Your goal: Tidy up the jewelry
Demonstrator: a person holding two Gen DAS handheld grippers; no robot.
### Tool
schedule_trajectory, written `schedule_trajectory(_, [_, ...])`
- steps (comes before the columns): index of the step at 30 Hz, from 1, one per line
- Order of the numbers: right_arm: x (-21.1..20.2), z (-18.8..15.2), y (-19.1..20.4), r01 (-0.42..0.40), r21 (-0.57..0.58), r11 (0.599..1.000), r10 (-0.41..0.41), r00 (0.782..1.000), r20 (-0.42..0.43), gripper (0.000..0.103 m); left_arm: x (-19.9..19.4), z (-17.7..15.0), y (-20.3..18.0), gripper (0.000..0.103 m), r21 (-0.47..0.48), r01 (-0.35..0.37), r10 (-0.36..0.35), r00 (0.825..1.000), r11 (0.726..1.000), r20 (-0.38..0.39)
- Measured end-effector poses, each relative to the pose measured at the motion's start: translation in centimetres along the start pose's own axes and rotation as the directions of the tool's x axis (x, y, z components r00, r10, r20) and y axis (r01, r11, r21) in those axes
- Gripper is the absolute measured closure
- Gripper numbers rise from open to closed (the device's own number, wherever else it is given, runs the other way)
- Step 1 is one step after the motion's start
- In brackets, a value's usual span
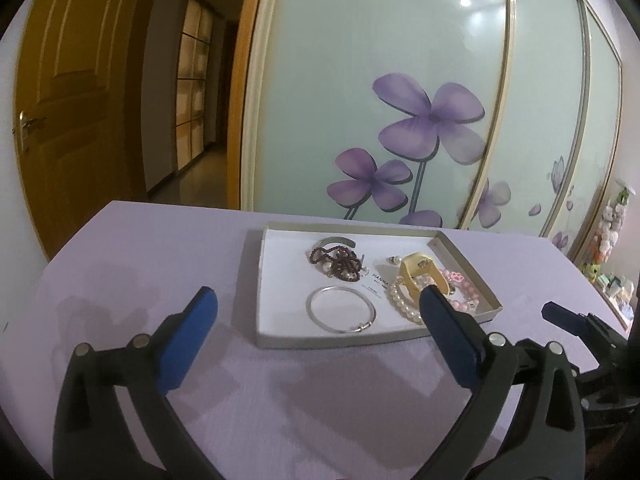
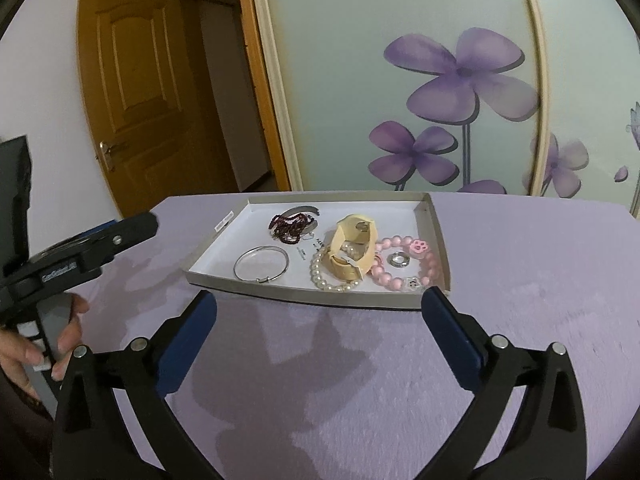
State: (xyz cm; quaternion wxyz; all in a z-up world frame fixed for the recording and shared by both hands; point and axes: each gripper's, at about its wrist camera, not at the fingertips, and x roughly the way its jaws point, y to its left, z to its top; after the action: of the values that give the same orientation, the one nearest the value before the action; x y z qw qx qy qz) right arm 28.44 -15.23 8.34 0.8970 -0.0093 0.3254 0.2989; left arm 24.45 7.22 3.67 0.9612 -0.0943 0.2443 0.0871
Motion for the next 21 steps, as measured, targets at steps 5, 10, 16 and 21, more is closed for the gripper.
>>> schedule_trajectory(5, [-0.8,-0.3,0.2,0.027,0.008,1.0,-0.027,0.999,0.019,0.001,-1.5,-0.9,-0.3,0.002,0.003,-0.016,0.016,0.999,1.0,0.027])
schedule_trajectory(10, [-1.3,-1.0,0.6,0.05,0.02,0.999,-0.051,0.998,0.03,0.001,-2.3,-2.2,-1.1,0.002,0.032,-0.045,0.043,0.997,0.998,0.058])
schedule_trajectory(16, [-1.1,-1.8,0.9,0.088,0.039,0.995,-0.089,0.996,0.029,0.001,-2.2,-3.2,-1.3,0.002,0.047,-0.061,0.058,0.997,0.997,0.054])
schedule_trajectory(21, [-1.5,-1.9,1.2,0.103,0.032,0.994,-0.104,0.993,0.054,0.001,-2.6,-3.4,-1.2,0.002,0.05,-0.068,0.064,0.994,0.996,0.084])
